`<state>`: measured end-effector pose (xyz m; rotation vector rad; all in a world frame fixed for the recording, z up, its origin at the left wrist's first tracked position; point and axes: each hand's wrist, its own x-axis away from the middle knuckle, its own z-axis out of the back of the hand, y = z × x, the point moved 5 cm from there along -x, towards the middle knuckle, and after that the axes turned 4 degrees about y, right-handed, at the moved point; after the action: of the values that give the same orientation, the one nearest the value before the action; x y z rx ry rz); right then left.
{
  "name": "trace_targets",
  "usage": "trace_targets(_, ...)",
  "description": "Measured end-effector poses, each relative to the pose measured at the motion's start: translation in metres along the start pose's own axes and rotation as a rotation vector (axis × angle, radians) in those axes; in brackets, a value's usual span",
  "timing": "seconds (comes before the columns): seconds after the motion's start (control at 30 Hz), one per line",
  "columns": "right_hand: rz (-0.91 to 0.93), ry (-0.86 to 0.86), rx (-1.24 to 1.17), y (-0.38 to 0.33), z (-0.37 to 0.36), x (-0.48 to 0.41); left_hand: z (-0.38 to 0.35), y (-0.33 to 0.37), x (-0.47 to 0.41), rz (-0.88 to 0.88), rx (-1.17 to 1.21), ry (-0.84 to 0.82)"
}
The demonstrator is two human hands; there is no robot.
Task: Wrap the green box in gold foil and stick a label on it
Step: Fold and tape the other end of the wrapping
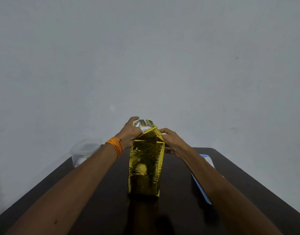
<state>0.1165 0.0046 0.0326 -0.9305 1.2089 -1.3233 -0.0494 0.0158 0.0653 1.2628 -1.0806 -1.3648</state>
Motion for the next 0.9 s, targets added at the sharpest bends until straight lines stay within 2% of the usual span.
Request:
trace_targets(0.1,0.004,-0.005,-0.003,0.001,0.002,-0.002,0.005,-0.004,-0.004,0.001,0.028,0.078)
trace_targets(0.27,0.032,0.004,-0.006,0.000,-0.001,-0.002,0.006,-0.004,0.000,-0.059,-0.017,0.090)
trace_targets(0.47,0.056,0.012,-0.018,-0.004,0.003,0.002,0.015,0.022,0.011,-0.205,-0.007,0.281)
trace_targets(0.57,0.088,0.026,-0.009,-0.009,0.008,0.005,0.009,0.047,0.026,-0.432,-0.064,0.326)
trace_targets(0.7,0.087,0.171,-0.122,-0.029,0.035,0.010,-0.020,0.078,0.053,-0.766,-0.217,0.365)
trace_targets(0.77,0.131,0.250,-0.062,-0.034,0.056,0.013,-0.041,0.089,0.065,-0.888,-0.301,0.354)
trace_targets(0.83,0.181,0.321,0.021,-0.034,0.080,0.021,-0.067,0.092,0.071,-0.930,-0.339,0.282)
trace_targets(0.9,0.199,0.380,0.089,-0.028,0.106,0.033,-0.095,0.086,0.072,-0.880,-0.368,0.185)
